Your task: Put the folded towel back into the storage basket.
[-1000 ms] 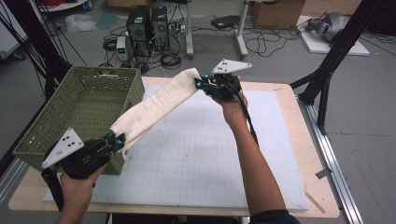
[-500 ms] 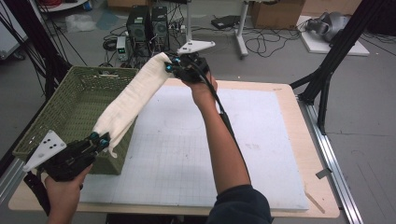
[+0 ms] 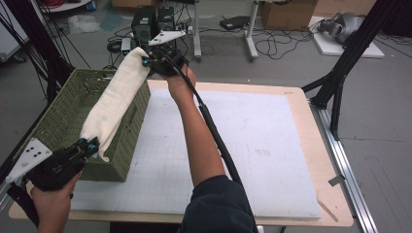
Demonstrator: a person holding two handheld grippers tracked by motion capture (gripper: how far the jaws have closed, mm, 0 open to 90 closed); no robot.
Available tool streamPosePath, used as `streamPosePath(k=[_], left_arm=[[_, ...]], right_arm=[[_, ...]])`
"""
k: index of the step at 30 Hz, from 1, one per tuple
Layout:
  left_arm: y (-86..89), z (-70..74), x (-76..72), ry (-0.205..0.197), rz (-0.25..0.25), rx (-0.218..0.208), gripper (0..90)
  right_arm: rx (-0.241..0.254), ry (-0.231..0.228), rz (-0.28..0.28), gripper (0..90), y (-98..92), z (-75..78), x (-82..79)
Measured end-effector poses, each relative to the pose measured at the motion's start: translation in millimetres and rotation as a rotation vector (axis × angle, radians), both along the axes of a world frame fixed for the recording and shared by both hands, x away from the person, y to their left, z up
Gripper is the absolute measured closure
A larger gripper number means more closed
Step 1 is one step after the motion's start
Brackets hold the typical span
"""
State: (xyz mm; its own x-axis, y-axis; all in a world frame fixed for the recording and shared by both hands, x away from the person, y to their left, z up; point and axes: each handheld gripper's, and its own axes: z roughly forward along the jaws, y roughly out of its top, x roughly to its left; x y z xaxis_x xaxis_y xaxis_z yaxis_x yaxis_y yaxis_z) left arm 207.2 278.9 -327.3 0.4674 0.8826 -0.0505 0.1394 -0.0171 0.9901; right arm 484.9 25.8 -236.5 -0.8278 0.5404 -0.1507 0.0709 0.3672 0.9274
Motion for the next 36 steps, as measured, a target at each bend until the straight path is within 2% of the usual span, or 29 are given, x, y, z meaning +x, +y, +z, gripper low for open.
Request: streamPosePath(k=[3,7,8,9,16,22,24,28,30,32,33,34,35,36], left_arm=[[3.3,-0.7,-0.5,0.002,0.011,-0.001,82.4],[8.2,-1.5,-1.1,0.009,0.03,-0.001,82.4],[9.7,-1.8,-1.1,0.01,0.037,0.001,82.4],[11.1,-2.2,-1.1,0.013,0.043,-0.002,82.4],[23.0,-6.8,0.2,0.043,0.077,-0.022,82.4],[25.8,-7.4,0.9,0.056,0.091,-0.007,82.2],[27.0,-9.2,1.9,0.061,0.098,-0.023,82.0],[29.1,-13.0,5.7,0.084,0.119,-0.027,81.7],[30.8,-15.4,8.6,0.11,0.125,-0.035,81.1],[32.0,-17.5,12.5,0.155,0.133,-0.042,75.7],[33.0,-18.0,14.6,0.177,0.139,-0.05,67.6],[34.5,-18.1,15.9,0.19,0.149,-0.06,57.2],[36.3,-17.9,16.1,0.193,0.16,-0.066,48.9],[38.0,-16.9,15.1,0.185,0.172,-0.067,44.7]], right_arm=[[-0.007,0.0,0.004,81.3,17.6,1.1,3.1],[-0.006,0.002,0.01,81.3,30.3,-1.3,7.2],[-0.009,0.011,0.008,81.3,39.4,-3.7,9.3],[-0.009,0.011,0.008,81.3,39.4,-3.7,9.3],[-0.014,0.019,0.013,81.3,70.3,-13.5,15.8],[-0.013,0.031,0.016,81.3,90.6,-20.8,21.6],[-0.012,0.034,0.012,81.3,97.4,-23.6,22.6],[-0.023,0.04,-0.01,81.3,110.2,-29.4,25.4],[-0.027,0.042,-0.013,81.3,117.3,-32.5,27.2],[-0.037,0.039,-0.016,81.3,125.8,-35.9,29.1],[-0.042,0.039,-0.019,80.1,130.3,-38.1,29.6],[-0.054,0.033,-0.028,73.7,134.6,-41.1,30.4],[-0.066,0.026,-0.057,58.4,138.5,-44.8,30.5],[-0.077,0.023,-0.089,48.5,141.5,-48.6,31.0]])
